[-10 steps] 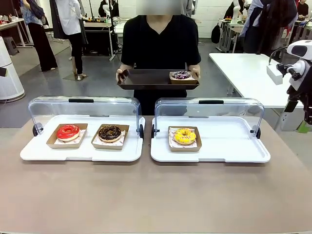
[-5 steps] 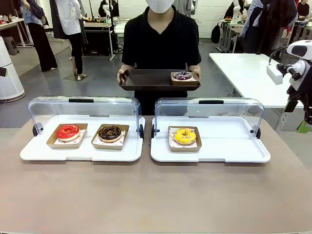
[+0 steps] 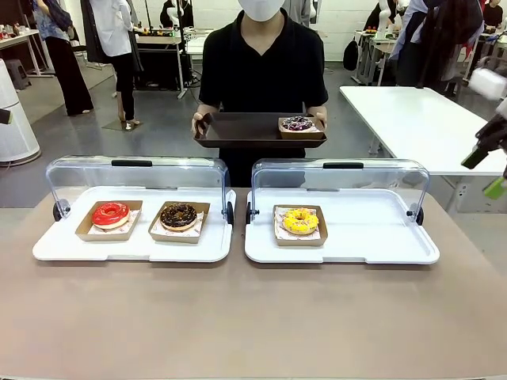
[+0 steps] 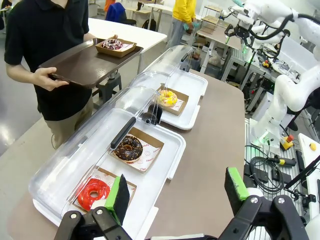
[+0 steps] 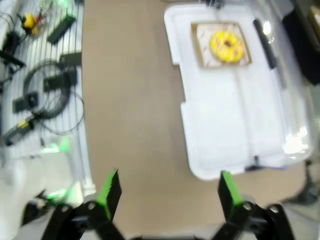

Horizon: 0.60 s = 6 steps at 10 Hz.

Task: Provide the desired donut to the person.
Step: Pick up and lift the Paper togo box containing the Donut pointed at by the person.

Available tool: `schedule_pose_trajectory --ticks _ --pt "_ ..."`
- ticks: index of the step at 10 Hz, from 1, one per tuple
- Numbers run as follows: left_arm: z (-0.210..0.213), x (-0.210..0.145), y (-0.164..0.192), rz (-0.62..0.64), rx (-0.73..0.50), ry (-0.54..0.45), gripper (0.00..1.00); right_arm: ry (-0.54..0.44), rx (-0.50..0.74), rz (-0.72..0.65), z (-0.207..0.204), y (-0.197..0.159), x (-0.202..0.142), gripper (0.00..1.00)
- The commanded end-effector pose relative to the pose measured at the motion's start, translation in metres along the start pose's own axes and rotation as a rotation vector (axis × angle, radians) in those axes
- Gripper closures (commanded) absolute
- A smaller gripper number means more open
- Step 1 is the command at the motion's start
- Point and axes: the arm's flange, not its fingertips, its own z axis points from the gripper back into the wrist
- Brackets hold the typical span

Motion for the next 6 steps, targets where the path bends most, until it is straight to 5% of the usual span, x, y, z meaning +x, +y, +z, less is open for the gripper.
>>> schedule_pose_trajectory --ticks 1,3,6 --pt "0.001 0.002 -0.001 -0.007 -0.006 -0.013 0.0 -0.255 0.109 0.021 0.012 -0.037 -0.028 0.0" --pt "0.001 0.002 -0.001 -0.007 -0.006 -0.013 0.0 -0.425 0.121 0.032 0.024 -0.05 -0.06 0.0" --pt "0.001 0.002 -0.001 -0.007 -0.006 -0.013 0.0 -0.48 0.099 0.006 0.036 -0.049 -0.105 0.0"
